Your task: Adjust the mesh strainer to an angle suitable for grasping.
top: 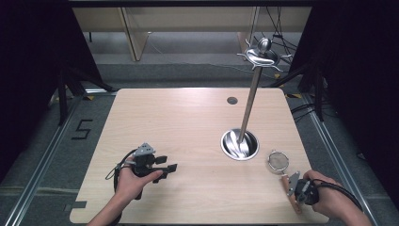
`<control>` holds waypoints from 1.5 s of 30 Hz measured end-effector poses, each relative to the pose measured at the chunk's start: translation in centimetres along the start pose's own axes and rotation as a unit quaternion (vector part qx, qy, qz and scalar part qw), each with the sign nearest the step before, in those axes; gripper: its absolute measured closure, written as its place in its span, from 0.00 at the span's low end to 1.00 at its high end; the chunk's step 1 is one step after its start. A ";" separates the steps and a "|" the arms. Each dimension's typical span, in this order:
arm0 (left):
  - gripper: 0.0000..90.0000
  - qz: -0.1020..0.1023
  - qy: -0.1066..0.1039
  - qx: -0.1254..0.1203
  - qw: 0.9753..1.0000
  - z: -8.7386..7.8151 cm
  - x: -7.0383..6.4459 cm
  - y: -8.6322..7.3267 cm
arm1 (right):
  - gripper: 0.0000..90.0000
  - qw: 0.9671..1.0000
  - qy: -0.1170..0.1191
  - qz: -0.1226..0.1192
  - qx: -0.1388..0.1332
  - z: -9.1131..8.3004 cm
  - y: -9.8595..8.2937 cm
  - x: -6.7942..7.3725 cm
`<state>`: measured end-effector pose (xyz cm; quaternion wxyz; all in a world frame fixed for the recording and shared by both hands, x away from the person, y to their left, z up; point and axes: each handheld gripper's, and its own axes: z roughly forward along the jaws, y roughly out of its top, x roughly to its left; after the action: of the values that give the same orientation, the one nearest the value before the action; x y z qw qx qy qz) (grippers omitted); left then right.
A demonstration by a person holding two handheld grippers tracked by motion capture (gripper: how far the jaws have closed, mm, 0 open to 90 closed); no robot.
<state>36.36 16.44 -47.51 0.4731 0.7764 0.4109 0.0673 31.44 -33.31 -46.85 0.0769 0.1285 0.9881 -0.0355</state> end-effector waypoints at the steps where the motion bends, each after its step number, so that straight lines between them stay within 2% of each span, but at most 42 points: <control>1: 0.44 -0.003 -0.001 -0.003 1.000 0.0 0.0 0.0 | 1.00 1.000 0.004 -0.007 0.002 -0.1 0.4 0.2; 7: 0.44 0.000 -0.001 0.001 1.000 0.0 0.0 0.0 | 1.00 0.999 0.012 -0.034 0.004 -0.5 1.8 0.6; 8: 0.44 -0.002 -0.001 -0.003 1.000 0.0 -0.1 0.0 | 1.00 0.998 0.008 -0.060 0.013 -0.5 2.3 0.4; 9: 0.44 -0.002 -0.001 -0.003 1.000 0.0 -0.1 0.0 | 1.00 0.998 0.008 -0.060 0.013 -0.5 2.3 0.4; 10: 0.44 -0.003 0.000 -0.005 1.000 0.0 -0.1 0.0 | 1.00 0.997 0.007 -0.071 0.011 -0.4 2.5 0.4; 14: 0.44 -0.001 0.001 -0.002 1.000 -0.1 0.0 0.0 | 1.00 0.997 0.008 -0.069 0.022 -0.4 3.4 0.8; 15: 0.44 -0.001 0.000 -0.001 1.000 -0.1 0.0 0.1 | 1.00 0.998 0.013 -0.055 0.035 -0.7 3.9 1.2; 17: 0.44 -0.001 0.000 -0.003 1.000 0.0 0.0 0.1 | 1.00 0.997 0.020 -0.060 0.035 -0.7 4.2 1.1; 18: 0.44 -0.003 -0.001 -0.005 1.000 0.0 -0.1 0.1 | 1.00 0.998 0.021 -0.049 0.026 -0.8 4.9 1.5; 20: 0.44 -0.003 0.000 -0.006 1.000 0.0 -0.1 0.1 | 1.00 0.998 0.024 -0.053 0.031 -0.9 5.3 1.5; 21: 0.44 -0.001 0.001 -0.006 1.000 -0.1 0.0 0.1 | 1.00 0.998 0.020 -0.059 0.029 -1.0 6.0 1.6; 23: 0.44 -0.004 0.001 -0.008 1.000 -0.1 0.0 0.0 | 1.00 0.997 0.019 -0.066 0.024 -1.0 6.4 1.6; 24: 0.44 -0.002 0.002 -0.007 1.000 -0.2 0.0 0.0 | 1.00 0.997 0.024 -0.070 0.024 -0.9 6.7 1.6; 25: 0.44 -0.002 0.002 -0.006 1.000 -0.1 0.1 0.1 | 1.00 0.997 0.028 -0.078 0.011 -0.9 7.5 1.6; 26: 0.44 -0.002 0.002 -0.006 1.000 -0.1 0.1 0.1 | 1.00 0.997 0.028 -0.078 0.011 -0.9 7.5 1.6; 27: 0.44 -0.002 0.001 -0.006 1.000 -0.1 0.1 0.1 | 1.00 0.994 0.015 -0.104 -0.007 -0.9 8.3 1.4; 31: 0.44 -0.002 0.000 -0.008 1.000 -0.1 0.0 0.1 | 1.00 0.994 0.015 -0.107 -0.020 -1.1 9.4 1.5; 32: 0.44 -0.004 0.001 -0.009 1.000 -0.1 0.0 0.1 | 1.00 0.992 0.009 -0.119 -0.029 -1.2 9.8 1.4; 34: 0.44 -0.003 0.001 -0.009 1.000 -0.1 0.0 0.1 | 1.00 0.992 -0.004 -0.124 -0.039 -1.4 10.8 1.5; 36: 0.44 -0.002 0.000 -0.008 1.000 -0.2 0.0 0.1 | 1.00 0.991 -0.004 -0.127 -0.040 -1.4 11.2 1.4; 39: 0.44 0.000 0.001 -0.007 1.000 -0.2 0.0 0.1 | 1.00 0.990 -0.016 -0.128 -0.051 -1.3 12.4 1.1; 40: 0.44 0.000 0.001 -0.007 1.000 -0.2 0.0 0.1 | 1.00 0.988 -0.020 -0.145 -0.057 -1.3 12.7 0.7; 43: 0.44 -0.001 -0.001 -0.008 1.000 -0.2 0.1 0.1 | 1.00 0.987 -0.026 -0.145 -0.059 -1.3 13.3 0.5; 44: 0.44 -0.002 0.000 -0.008 1.000 -0.2 0.1 0.1 | 1.00 0.988 -0.030 -0.137 -0.058 -1.4 13.5 0.5; 45: 0.44 -0.001 -0.002 -0.006 1.000 -0.2 0.1 0.1 | 1.00 0.987 -0.030 -0.144 -0.065 -1.3 13.8 0.2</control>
<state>36.42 16.64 -47.33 0.4788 0.7729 0.4108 0.0682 34.69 -19.82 -46.31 0.1085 -0.0218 0.9938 0.0137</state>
